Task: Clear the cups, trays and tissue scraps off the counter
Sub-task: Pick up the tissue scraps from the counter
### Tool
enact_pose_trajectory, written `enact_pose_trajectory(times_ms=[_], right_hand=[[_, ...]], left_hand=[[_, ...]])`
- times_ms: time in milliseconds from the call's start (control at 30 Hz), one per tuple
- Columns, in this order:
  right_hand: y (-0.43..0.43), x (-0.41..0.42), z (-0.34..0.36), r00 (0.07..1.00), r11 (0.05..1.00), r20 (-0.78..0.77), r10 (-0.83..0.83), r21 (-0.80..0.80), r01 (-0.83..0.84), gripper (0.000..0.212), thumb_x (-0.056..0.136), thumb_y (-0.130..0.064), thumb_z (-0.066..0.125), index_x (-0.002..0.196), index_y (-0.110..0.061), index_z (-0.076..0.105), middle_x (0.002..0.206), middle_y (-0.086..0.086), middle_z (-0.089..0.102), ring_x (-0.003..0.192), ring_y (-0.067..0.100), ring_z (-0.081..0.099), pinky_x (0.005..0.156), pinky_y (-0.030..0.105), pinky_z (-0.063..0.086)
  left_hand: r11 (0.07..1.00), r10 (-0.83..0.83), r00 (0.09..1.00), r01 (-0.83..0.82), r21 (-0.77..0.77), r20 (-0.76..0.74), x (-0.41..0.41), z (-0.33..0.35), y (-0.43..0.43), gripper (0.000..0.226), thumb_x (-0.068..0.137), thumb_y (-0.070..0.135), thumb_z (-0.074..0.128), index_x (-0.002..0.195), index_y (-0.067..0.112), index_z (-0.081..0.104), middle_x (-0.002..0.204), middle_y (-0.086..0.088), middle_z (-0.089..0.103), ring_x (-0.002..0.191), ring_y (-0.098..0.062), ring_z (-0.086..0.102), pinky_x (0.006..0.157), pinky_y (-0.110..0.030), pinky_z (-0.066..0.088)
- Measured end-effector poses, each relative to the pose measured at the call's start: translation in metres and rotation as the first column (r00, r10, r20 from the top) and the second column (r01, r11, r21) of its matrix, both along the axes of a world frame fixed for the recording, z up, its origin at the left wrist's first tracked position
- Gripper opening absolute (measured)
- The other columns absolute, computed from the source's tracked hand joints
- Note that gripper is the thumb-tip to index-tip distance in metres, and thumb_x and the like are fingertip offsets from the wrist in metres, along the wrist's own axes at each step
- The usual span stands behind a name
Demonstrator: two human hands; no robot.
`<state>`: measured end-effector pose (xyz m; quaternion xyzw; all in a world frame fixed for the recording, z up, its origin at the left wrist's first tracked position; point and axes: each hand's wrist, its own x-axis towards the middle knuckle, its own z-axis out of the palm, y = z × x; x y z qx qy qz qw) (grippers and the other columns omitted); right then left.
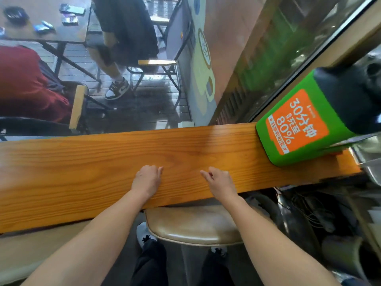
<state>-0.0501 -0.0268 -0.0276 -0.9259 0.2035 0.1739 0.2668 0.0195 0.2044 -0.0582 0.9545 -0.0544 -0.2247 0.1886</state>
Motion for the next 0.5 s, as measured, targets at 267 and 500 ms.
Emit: enact_pose_trajectory(times_ms=[267,500], right_hand=[[-0.133,-0.094,0.061,0.976,0.995,0.204,-0.077,0.081,0.062,0.018,0.087,-0.029,0.07,0.084,-0.013,0.062,0.087,0.009,0.067,0.083,0.025,0.059,0.071,0.036,0.047],[-0.297,-0.233,0.058,0.921,0.929,0.157,-0.356,0.169,0.331,0.014,0.075,-0.019,0.071,0.076,-0.021,0.056,0.076,0.001,0.061,0.072,0.02,0.057,0.061,0.03,0.04]], left_hand=[[0.885,-0.466,0.88,0.463,0.05,0.094,-0.06,0.072,-0.199,0.021,0.088,0.043,0.067,0.087,0.021,0.065,0.098,-0.007,0.068,0.092,-0.031,0.065,0.066,-0.034,0.046],[0.854,-0.513,0.857,0.515,-0.08,0.036,-0.18,0.09,-0.397,0.009,0.078,0.026,0.069,0.083,0.023,0.062,0.086,-0.005,0.062,0.087,-0.034,0.064,0.062,-0.032,0.044]])
